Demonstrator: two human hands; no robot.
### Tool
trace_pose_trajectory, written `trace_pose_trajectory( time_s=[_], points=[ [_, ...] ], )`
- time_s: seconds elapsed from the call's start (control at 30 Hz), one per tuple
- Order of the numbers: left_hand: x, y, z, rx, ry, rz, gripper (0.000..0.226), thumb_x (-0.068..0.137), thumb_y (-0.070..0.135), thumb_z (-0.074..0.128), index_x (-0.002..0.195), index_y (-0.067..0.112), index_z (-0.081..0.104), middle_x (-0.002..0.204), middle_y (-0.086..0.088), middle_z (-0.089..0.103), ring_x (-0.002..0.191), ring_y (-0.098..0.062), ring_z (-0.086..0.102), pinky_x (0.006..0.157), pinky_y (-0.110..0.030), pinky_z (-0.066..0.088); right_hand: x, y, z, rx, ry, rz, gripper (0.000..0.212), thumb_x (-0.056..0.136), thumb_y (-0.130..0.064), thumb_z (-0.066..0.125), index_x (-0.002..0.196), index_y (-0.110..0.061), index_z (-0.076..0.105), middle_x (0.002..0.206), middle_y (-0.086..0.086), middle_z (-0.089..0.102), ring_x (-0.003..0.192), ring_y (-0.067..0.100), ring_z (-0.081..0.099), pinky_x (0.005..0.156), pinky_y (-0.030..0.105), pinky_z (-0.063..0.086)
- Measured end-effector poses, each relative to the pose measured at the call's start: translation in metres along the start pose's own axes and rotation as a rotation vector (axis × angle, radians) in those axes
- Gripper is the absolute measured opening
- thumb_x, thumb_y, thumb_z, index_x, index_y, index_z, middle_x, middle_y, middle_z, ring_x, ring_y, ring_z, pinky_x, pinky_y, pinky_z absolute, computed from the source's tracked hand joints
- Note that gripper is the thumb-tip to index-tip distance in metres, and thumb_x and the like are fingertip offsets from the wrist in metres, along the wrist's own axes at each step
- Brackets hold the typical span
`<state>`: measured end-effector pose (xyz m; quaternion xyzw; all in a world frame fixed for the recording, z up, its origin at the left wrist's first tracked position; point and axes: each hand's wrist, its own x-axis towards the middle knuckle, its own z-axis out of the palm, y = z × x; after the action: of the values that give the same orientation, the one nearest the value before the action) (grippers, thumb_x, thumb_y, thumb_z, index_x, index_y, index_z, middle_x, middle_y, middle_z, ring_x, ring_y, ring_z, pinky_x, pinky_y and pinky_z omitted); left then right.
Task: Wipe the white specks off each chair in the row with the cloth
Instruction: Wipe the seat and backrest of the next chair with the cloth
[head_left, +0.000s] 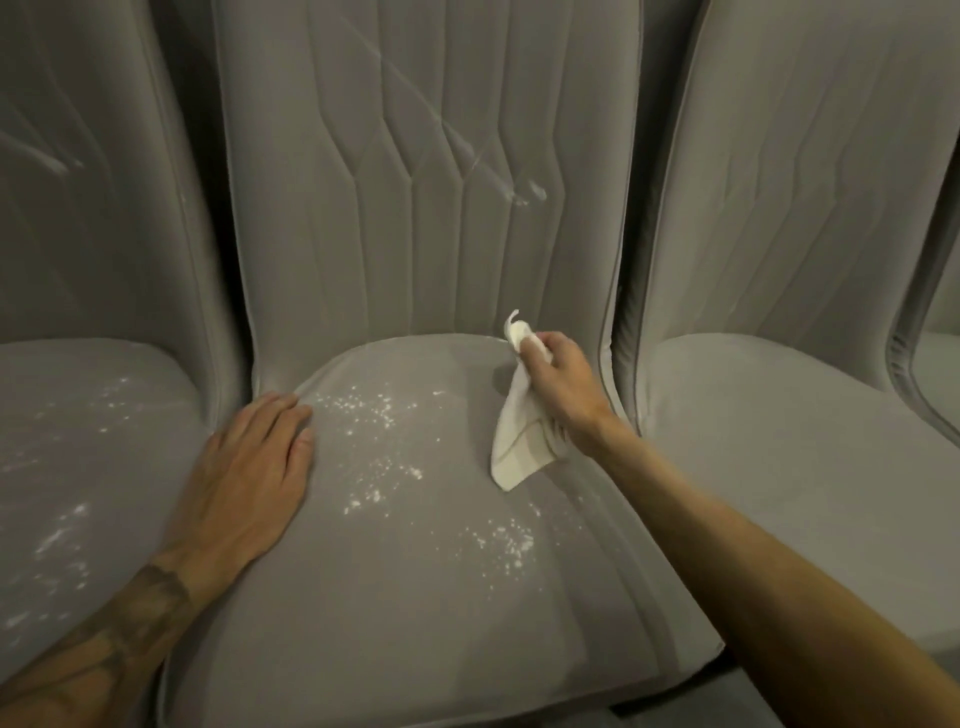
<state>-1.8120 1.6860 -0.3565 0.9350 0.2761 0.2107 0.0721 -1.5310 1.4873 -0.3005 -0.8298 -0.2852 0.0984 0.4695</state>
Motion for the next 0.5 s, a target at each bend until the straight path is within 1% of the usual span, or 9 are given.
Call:
trace_pose_trajectory(
  time_s=[0.07,0.1,0.13,0.17,0.2,0.27,0.33,0.4,0.5],
  points=[
    [0.000,0.000,0.001,0.000,-0.002,0.007,0.051,0.105,0.038,0.030,0.132,0.009,0.062,0.139,-0.010,0.060,0.136,-0.030,0.050,0.113,-0.050,0.043,-0.003,0.022,0.004,-0.330,0.000,-0.096,0.031,0.099,-0.037,0.047,0.107,-0.010,0.059,0.107,0.006,0.054,0.094,0.022,0.052,0.083,0.035,0.043],
    [0.000,0.001,0.000,0.001,-0.003,0.011,0.051,0.105,0.039,0.030,0.133,0.009,0.062,0.139,-0.011,0.060,0.136,-0.030,0.050,0.113,-0.050,0.043,-0.005,0.031,0.001,-0.437,0.037,-0.133,0.027,0.100,-0.031,0.046,0.105,-0.008,0.058,0.107,0.009,0.053,0.096,0.025,0.050,0.086,0.038,0.043],
    [0.000,0.002,0.000,0.003,-0.006,0.010,0.052,0.105,0.039,0.030,0.133,0.009,0.062,0.139,-0.011,0.060,0.136,-0.030,0.050,0.113,-0.050,0.043,-0.009,0.037,-0.004,-0.500,0.068,-0.172,0.024,0.100,-0.029,0.046,0.102,-0.008,0.057,0.105,0.010,0.053,0.095,0.029,0.051,0.086,0.041,0.042],
    [0.000,0.002,-0.001,0.005,-0.009,0.006,0.052,0.105,0.039,0.030,0.133,0.009,0.062,0.140,-0.011,0.060,0.137,-0.030,0.050,0.113,-0.051,0.043,-0.012,0.040,-0.010,-0.569,0.089,-0.222,0.025,0.101,-0.031,0.044,0.099,-0.009,0.057,0.102,0.010,0.054,0.094,0.031,0.052,0.084,0.044,0.042],
    [0.000,0.001,-0.001,0.006,-0.012,0.002,0.052,0.105,0.040,0.030,0.134,0.009,0.062,0.140,-0.010,0.059,0.137,-0.030,0.049,0.113,-0.051,0.043,-0.019,0.038,-0.015,-0.668,0.090,-0.268,0.029,0.101,-0.037,0.041,0.098,-0.012,0.056,0.100,0.008,0.055,0.092,0.031,0.053,0.083,0.044,0.041],
    [0.000,0.000,-0.001,0.000,-0.022,0.006,0.052,0.105,0.041,0.030,0.133,0.010,0.061,0.140,-0.009,0.059,0.138,-0.028,0.049,0.111,-0.052,0.044,-0.031,0.035,-0.018,-0.836,0.096,-0.378,0.041,0.098,-0.055,0.035,0.100,-0.019,0.054,0.099,0.001,0.054,0.092,0.024,0.052,0.086,0.042,0.039],
    [0.000,0.000,-0.001,-0.004,-0.013,0.008,0.051,0.105,0.040,0.030,0.131,0.010,0.062,0.139,-0.008,0.059,0.137,-0.028,0.050,0.110,-0.052,0.045,-0.042,0.033,-0.010,-0.917,0.097,-0.462,0.050,0.094,-0.064,0.035,0.102,-0.018,0.055,0.101,0.001,0.054,0.092,0.024,0.050,0.090,0.041,0.037],
    [0.000,0.002,-0.001,-0.002,-0.009,0.005,0.050,0.105,0.039,0.031,0.130,0.009,0.062,0.138,-0.009,0.060,0.136,-0.029,0.051,0.109,-0.052,0.046,-0.037,0.038,-0.002,-0.927,0.097,-0.496,0.047,0.095,-0.060,0.039,0.103,-0.016,0.056,0.103,0.003,0.054,0.094,0.026,0.052,0.091,0.040,0.038],
    [0.000,0.001,-0.001,0.004,-0.013,0.006,0.050,0.105,0.040,0.031,0.131,0.010,0.062,0.138,-0.009,0.060,0.136,-0.029,0.050,0.110,-0.051,0.045,-0.011,0.042,-0.006,-0.868,0.048,-0.445,0.037,0.099,-0.049,0.042,0.106,-0.015,0.053,0.105,0.007,0.054,0.092,0.030,0.053,0.084,0.041,0.040]
  ],
)
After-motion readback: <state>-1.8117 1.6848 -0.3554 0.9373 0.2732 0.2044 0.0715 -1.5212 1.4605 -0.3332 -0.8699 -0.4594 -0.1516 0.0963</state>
